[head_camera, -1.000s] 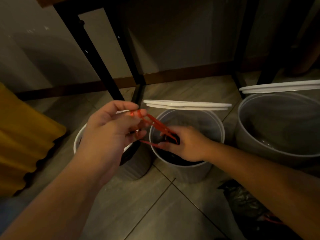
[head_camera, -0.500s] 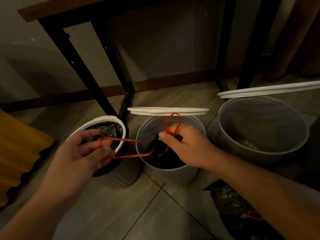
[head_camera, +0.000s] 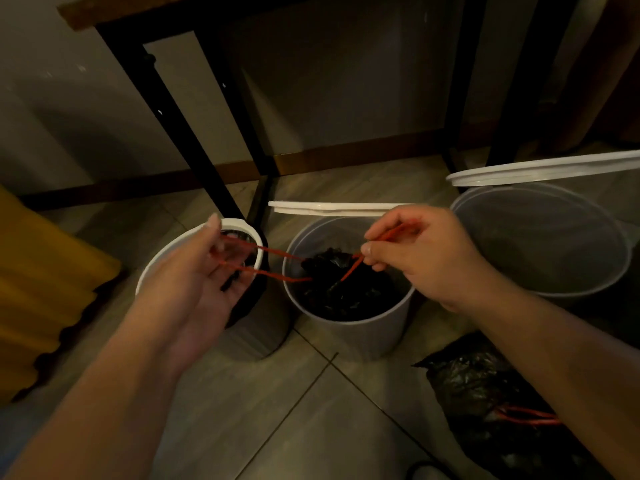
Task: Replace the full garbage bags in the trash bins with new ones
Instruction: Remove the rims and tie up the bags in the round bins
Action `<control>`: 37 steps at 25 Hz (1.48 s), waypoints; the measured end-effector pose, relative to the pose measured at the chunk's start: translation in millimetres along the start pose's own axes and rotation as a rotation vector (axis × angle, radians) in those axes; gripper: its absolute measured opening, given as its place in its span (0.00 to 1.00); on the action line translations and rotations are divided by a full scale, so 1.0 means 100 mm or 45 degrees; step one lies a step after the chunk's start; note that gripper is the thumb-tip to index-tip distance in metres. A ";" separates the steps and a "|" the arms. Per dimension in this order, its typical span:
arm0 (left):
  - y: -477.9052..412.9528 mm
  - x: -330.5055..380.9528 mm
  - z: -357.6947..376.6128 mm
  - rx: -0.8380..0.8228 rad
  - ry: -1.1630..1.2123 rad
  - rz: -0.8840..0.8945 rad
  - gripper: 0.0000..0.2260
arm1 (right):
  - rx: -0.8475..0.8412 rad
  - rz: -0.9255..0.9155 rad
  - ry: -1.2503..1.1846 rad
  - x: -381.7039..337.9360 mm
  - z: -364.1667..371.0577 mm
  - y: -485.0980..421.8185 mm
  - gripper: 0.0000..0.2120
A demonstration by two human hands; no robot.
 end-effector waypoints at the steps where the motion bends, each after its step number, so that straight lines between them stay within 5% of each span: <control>1: 0.01 -0.02 0.11 -0.056 0.076 0.018 0.12 | 0.001 -0.025 -0.021 -0.01 -0.02 0.02 0.09; 4: 0.03 -0.04 0.41 -0.230 0.252 0.115 0.07 | 0.032 -0.096 -0.057 -0.08 -0.11 0.04 0.10; 6: 0.03 -0.02 0.56 -0.264 0.188 0.223 0.13 | 0.064 -0.129 -0.060 -0.13 -0.16 0.05 0.10; 10: 0.00 0.00 0.81 -0.260 -0.417 0.409 0.22 | 0.076 -0.154 -0.021 -0.23 -0.19 0.04 0.08; 14: -0.05 -0.10 1.01 -0.469 -1.089 0.405 0.25 | -0.021 -0.282 0.109 -0.39 -0.11 0.05 0.06; 19: -0.16 -0.13 1.20 -0.652 -1.562 0.372 0.05 | -0.222 -0.437 0.290 -0.48 0.06 0.11 0.08; 26: -0.17 -0.09 1.07 -0.578 -1.094 0.145 0.26 | -0.110 -0.245 0.356 -0.26 -0.02 0.11 0.13; 37: -0.23 -0.24 0.96 -0.426 -0.927 0.206 0.17 | -0.001 -0.054 0.071 -0.08 0.06 0.02 0.09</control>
Point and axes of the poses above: each hand's wrist, its own y-axis away from the middle knuckle, its own z-axis out of the palm, x = y × z, the point moved 3 cm from there along -y, towards the middle knuckle, and after that the axes turned 3 degrees about -x, right-handed, at the moved point
